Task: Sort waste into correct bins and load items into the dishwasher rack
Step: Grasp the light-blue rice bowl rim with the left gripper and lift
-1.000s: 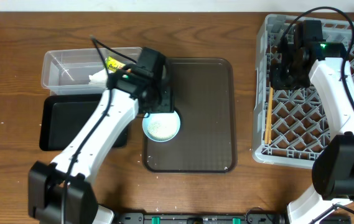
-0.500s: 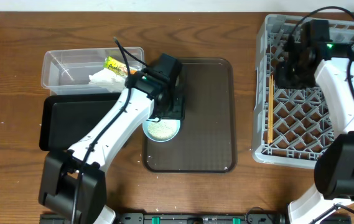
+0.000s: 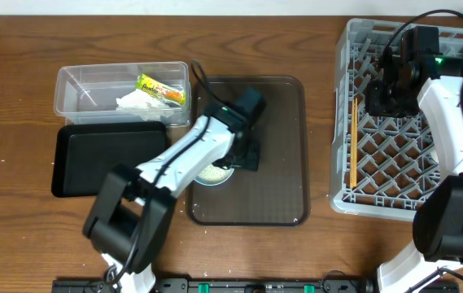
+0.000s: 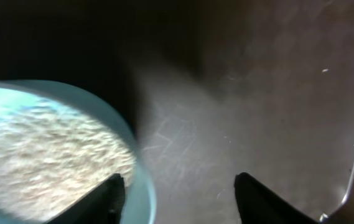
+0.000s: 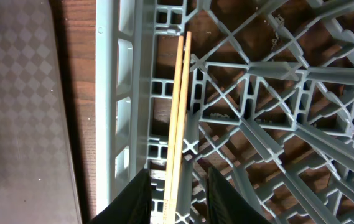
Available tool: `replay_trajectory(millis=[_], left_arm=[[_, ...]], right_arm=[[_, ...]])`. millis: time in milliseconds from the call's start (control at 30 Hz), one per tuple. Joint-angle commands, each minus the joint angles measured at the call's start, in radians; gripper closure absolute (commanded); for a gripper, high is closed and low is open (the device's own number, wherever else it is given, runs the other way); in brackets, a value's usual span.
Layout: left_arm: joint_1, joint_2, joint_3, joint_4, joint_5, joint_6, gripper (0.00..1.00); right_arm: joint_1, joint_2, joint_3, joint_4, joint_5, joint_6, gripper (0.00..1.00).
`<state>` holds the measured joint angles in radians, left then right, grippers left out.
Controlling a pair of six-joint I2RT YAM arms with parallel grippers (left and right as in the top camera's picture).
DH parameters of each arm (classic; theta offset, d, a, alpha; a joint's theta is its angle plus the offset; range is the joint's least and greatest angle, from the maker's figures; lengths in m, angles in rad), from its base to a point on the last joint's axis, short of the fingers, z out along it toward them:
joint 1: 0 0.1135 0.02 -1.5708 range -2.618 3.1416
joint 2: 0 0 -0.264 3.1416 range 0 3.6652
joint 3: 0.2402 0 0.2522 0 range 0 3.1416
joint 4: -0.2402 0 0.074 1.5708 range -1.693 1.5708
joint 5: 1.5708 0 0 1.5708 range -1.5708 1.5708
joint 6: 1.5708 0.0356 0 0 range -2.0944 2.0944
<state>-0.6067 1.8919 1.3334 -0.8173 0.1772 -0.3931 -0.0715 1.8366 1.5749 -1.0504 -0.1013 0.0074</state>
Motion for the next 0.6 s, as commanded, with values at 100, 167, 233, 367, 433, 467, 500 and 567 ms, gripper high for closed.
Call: replay_trajectory(millis=[100, 167, 233, 367, 433, 467, 500, 567], left_arm=[[-0.014, 0.056, -0.008, 0.007, -0.014, -0.002, 0.73], [-0.014, 0.055, -0.008, 0.007, -0.026, -0.002, 0.81], [-0.013, 0.052, -0.007, 0.003, -0.057, -0.002, 0.94], [-0.001, 0.022, -0.007, -0.024, -0.119, -0.002, 0.94], [0.017, -0.011, -0.006, -0.038, -0.129, -0.001, 0.94], [0.031, -0.034, -0.005, -0.045, -0.129, 0.0, 0.94], [0.046, -0.056, -0.005, -0.05, -0.128, 0.008, 0.94], [0.089, -0.112, -0.005, -0.061, -0.126, 0.033, 0.94]], right_arm=[[0.002, -0.026, 0.016, -0.002, -0.005, 0.006, 0.73], [0.003, -0.026, 0.016, -0.002, -0.005, 0.006, 0.73], [0.004, -0.026, 0.016, -0.002, -0.005, 0.006, 0.73], [0.004, -0.026, 0.016, -0.003, -0.005, 0.006, 0.73], [0.003, -0.026, 0.016, -0.005, -0.004, 0.006, 0.73], [0.003, -0.026, 0.016, -0.005, -0.004, 0.006, 0.73], [0.002, -0.026, 0.016, -0.005, -0.004, 0.006, 0.73], [0.003, -0.026, 0.016, -0.005, -0.004, 0.006, 0.73]])
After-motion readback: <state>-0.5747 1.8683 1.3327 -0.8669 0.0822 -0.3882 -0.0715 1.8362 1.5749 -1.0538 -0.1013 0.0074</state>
